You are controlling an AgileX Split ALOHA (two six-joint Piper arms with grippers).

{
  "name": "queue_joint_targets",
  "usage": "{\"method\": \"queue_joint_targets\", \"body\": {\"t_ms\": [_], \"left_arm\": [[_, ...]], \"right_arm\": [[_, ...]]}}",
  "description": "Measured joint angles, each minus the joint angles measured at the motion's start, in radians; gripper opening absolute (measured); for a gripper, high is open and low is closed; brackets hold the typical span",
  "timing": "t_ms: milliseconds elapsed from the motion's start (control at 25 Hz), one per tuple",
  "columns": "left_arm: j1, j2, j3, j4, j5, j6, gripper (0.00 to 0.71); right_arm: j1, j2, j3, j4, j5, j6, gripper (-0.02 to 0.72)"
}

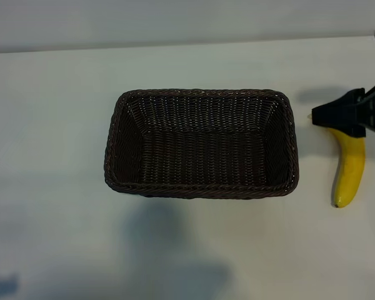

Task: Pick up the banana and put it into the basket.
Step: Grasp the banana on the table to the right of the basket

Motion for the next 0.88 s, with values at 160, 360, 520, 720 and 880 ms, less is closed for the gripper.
{"method": "queue_joint_targets", "body": {"t_ms": [160, 360, 520, 720, 880], "left_arm": [[0.0, 0.0, 0.003, 0.001, -0.002, 0.0, 0.562], [0.0, 0.0, 0.005, 0.001, -0.003, 0.0, 0.562], [0.0, 0.0, 0.005, 0.001, -0.003, 0.0, 0.562], [0.0, 0.0, 0.005, 0.001, -0.003, -0.001, 0.562], [0.0, 0.0, 0.005, 0.0, -0.003, -0.001, 0.562]], "right_arm": [[0.0, 0.066, -0.098, -0.065, 0.024, 0.064, 0.578], [0.0, 0.187, -0.218, -0.204, 0.115, 0.242, 0.578], [0.0, 0.266, -0.303, -0.338, 0.213, 0.417, 0.578], [0.015, 0.301, -0.362, -0.477, 0.241, 0.544, 0.578], [0.081, 0.305, -0.388, -0.668, 0.25, 0.683, 0.578]]}}
